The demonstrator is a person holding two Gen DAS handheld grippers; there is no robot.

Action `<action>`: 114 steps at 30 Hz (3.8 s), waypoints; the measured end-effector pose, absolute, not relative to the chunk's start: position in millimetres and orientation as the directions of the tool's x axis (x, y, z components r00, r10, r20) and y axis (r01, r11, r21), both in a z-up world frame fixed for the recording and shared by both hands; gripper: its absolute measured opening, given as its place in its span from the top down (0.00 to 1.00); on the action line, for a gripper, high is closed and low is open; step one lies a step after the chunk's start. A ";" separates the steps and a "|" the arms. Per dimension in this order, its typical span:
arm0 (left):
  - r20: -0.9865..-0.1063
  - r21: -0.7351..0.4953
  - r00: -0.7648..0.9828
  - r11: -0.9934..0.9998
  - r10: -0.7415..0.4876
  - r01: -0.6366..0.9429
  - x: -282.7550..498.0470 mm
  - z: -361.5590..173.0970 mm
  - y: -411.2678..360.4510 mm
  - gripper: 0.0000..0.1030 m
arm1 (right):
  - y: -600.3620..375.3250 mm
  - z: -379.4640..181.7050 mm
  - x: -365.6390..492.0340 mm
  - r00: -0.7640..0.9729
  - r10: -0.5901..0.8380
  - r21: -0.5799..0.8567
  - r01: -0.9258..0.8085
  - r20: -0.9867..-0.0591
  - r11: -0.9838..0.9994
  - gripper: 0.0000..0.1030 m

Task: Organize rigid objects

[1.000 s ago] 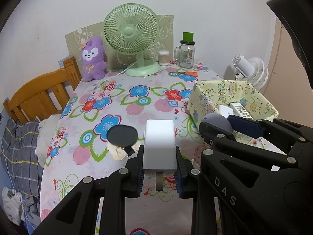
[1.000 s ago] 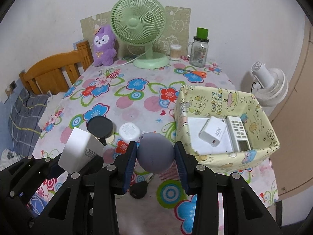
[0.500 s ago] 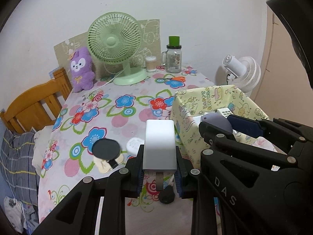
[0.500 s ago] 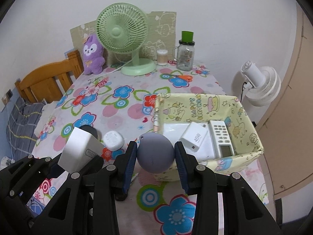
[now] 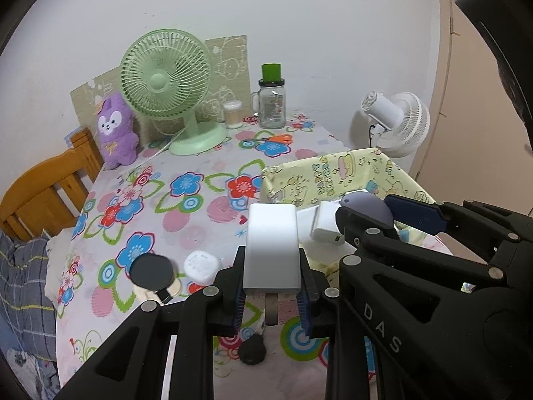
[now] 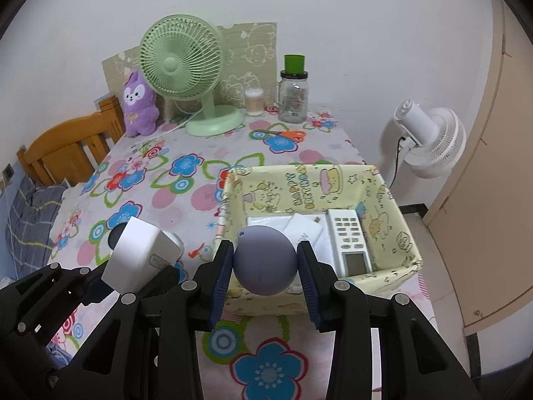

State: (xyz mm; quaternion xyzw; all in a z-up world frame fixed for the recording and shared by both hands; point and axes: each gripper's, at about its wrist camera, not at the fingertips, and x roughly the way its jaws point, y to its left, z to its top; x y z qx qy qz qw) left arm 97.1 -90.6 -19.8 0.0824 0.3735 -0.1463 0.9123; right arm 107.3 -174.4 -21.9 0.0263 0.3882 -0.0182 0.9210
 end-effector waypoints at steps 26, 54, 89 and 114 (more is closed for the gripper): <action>-0.735 0.012 0.624 0.916 -0.263 0.401 137.8 -32.8 -146.9 0.75 | -230.4 -32.7 140.4 0.676 -0.037 0.052 0.111 -0.736 0.992 0.59; -0.797 0.007 0.550 0.908 -0.247 0.418 202.2 -71.6 -171.8 0.76 | -255.9 -75.9 210.7 0.603 0.025 0.106 0.099 -0.797 0.989 0.59; -0.798 0.058 0.572 0.918 -0.193 0.391 187.6 -62.5 -170.8 0.39 | -259.9 -73.9 203.6 0.590 0.039 0.123 0.104 -0.806 0.987 0.37; -0.737 0.080 0.640 0.912 -0.218 0.402 135.2 -38.3 -143.5 0.27 | -246.1 -47.4 142.4 0.657 -0.015 0.092 0.129 -0.754 0.987 0.20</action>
